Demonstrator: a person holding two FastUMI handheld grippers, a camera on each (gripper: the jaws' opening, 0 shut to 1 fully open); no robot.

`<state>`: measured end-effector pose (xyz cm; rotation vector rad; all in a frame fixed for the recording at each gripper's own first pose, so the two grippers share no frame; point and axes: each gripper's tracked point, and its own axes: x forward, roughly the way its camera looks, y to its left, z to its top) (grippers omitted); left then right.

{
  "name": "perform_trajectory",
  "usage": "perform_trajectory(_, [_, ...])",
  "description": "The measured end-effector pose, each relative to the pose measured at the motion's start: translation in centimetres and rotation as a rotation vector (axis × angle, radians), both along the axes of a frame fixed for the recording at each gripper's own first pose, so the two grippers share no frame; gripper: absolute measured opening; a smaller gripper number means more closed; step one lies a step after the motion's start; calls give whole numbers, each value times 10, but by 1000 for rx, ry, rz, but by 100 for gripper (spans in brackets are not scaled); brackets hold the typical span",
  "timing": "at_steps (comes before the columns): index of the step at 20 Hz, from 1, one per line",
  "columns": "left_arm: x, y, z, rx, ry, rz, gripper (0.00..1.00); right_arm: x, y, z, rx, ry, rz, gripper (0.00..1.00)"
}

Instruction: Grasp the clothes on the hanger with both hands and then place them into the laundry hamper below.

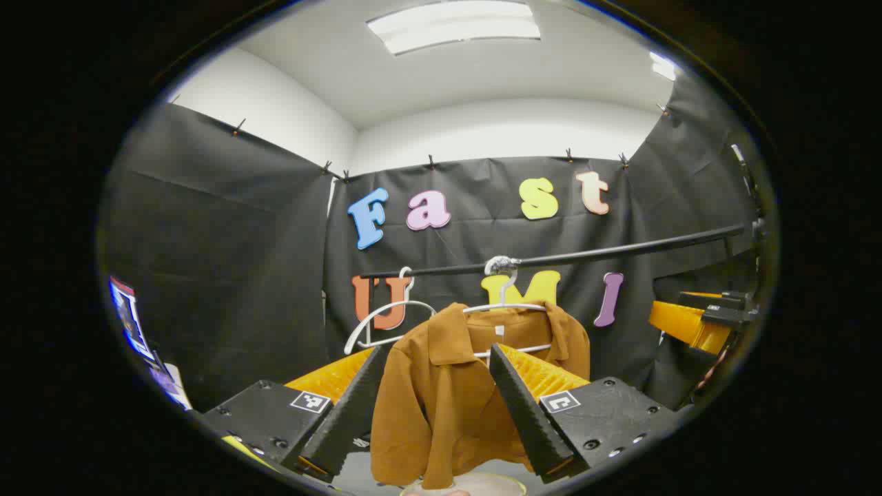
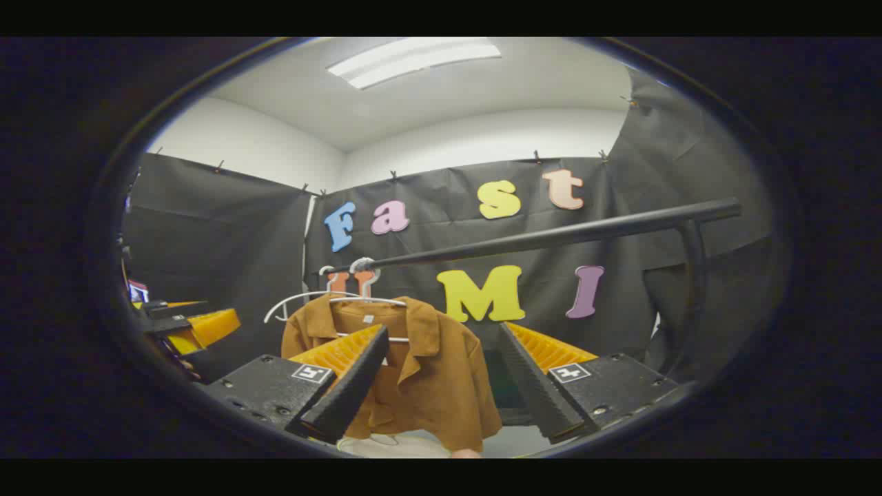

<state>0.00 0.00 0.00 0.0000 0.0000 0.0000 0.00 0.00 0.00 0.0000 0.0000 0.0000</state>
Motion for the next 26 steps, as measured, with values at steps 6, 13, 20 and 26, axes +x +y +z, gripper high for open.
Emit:
perform_trajectory(6, [-2, -9, -4, -8, 35, 22, 100, -1, -5, 1, 44, 9, 27, 99])
perform_trajectory(13, [15, -4, -11, -8, 31, 8, 100, 18, 9, -12, 43, 21, 27, 100])
perform_trajectory(20, [55, -11, -57, -63, 143, -114, 100, 57, 24, -66, 123, 138, -49, 99])
perform_trajectory(26, [93, -38, -92, -160, 231, -216, 95, 98, 36, -110, 260, 253, -48, 94])
